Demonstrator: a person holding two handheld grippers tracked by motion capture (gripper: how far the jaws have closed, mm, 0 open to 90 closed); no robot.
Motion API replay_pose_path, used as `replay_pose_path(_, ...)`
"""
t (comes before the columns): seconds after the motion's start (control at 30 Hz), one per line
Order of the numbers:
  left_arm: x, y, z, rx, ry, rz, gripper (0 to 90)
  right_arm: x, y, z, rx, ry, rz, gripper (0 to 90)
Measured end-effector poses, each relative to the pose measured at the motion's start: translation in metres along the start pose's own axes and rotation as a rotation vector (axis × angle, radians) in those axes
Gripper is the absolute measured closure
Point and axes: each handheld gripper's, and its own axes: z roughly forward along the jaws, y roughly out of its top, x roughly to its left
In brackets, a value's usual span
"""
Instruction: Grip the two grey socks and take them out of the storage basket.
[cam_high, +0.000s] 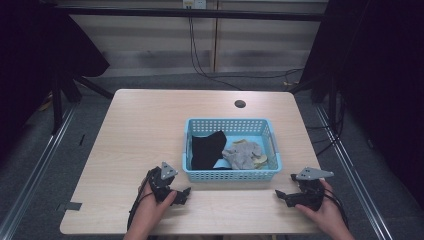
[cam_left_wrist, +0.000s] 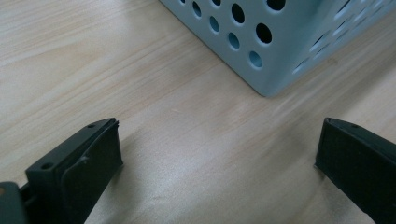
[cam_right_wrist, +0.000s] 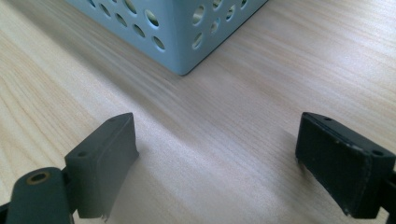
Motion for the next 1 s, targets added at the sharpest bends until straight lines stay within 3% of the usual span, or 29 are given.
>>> replay_pose_path(0.3,0.0,0.0,0.0,0.003,0.004,0.008,0.0,-0.001,0.002,0.001,-0.001,-0.001,0.0,12.8)
replay_pose_path(0.43,0.0,0.0,-0.001,0.003,0.004,0.009,0.0,-0.001,0.006,0.0,0.035,0.004,0.0,15.2)
replay_pose_path(0.73,0.0,0.0,0.0,0.003,0.004,0.008,0.0,0.004,0.024,-0.006,0.134,0.072,-0.023,18.9)
replay_pose_path(1.0,-0.001,0.0,0.0,-0.004,0.0,-0.003,0.0,0.005,0.039,-0.012,0.151,0.112,-0.026,20.2)
